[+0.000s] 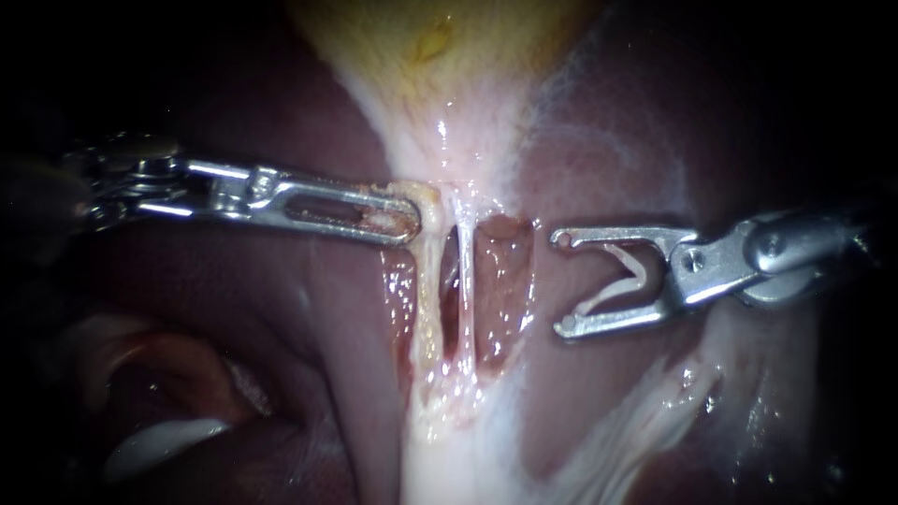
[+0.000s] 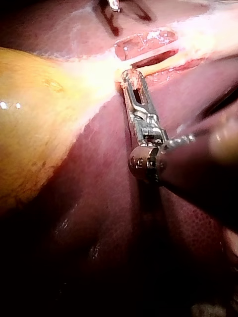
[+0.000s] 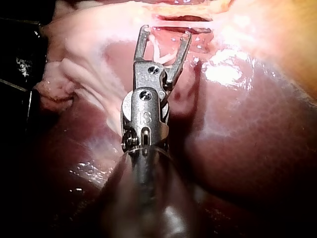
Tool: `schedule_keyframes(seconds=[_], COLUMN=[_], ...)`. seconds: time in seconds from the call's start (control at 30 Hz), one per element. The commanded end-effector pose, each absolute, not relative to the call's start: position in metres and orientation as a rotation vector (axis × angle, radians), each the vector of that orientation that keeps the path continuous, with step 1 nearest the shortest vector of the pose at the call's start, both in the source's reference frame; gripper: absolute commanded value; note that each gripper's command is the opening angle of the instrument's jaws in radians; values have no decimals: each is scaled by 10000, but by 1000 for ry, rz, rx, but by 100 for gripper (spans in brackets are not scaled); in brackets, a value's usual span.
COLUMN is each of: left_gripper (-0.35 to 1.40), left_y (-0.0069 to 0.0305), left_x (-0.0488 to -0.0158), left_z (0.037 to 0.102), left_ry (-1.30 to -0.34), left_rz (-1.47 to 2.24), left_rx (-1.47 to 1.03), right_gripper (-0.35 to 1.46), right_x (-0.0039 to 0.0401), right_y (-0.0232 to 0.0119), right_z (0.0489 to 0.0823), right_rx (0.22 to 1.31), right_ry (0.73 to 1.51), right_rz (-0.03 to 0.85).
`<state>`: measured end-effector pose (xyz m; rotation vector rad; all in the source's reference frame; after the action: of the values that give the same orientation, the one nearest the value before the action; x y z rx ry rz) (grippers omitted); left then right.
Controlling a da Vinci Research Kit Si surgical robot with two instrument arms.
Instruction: Clipping first clip left tube
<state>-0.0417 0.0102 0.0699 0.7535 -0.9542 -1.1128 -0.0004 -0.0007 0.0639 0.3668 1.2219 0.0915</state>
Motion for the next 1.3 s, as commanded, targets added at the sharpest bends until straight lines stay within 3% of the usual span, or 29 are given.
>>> schedule_keyframes(seconds=[0.03, 0.37, 0.63, 1.3], left_gripper=[-35, -35, -35, -35], left_y=[101, 92, 88, 88], left_x=[-417, -389, -386, -389], left_z=[697, 646, 609, 609], left_ry=[-955, -949, -972, -975], left_rz=[-1113, -1114, -1124, -1126], left_rx=[753, 775, 792, 791], right_gripper=[50, 50, 50, 49], right_x=[-4, 0, 4, 62], right_y=[-7, -8, -10, -37], right_z=[639, 638, 636, 664], right_rx=[367, 367, 397, 466], right_ry=[1222, 1225, 1218, 1209], right_rz=[91, 84, 125, 183])
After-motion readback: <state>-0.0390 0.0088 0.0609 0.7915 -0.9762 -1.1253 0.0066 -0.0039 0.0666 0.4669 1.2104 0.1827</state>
